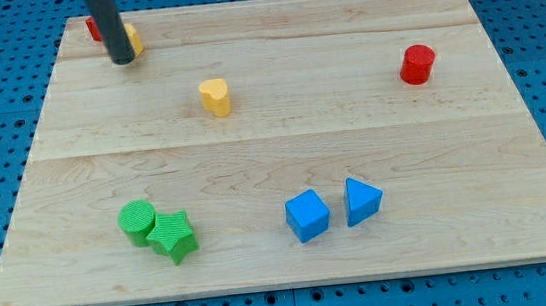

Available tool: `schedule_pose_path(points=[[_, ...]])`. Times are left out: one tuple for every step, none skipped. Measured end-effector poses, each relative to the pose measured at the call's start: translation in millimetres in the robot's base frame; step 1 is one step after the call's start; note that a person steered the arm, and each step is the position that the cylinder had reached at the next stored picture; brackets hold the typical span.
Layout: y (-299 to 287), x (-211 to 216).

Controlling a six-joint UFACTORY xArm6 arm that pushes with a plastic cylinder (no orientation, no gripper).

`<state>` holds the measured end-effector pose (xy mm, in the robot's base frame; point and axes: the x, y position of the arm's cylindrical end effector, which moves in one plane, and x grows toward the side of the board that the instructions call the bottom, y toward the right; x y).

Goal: Push the yellow heart into the yellow hexagon

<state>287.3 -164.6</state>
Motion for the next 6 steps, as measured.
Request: schedule_pose_path(points=[[109.0, 21.9], [201.6, 87.5], [126.7, 132.0], [86.7, 76.7], [69.0, 23.0], [56.2, -10.7]])
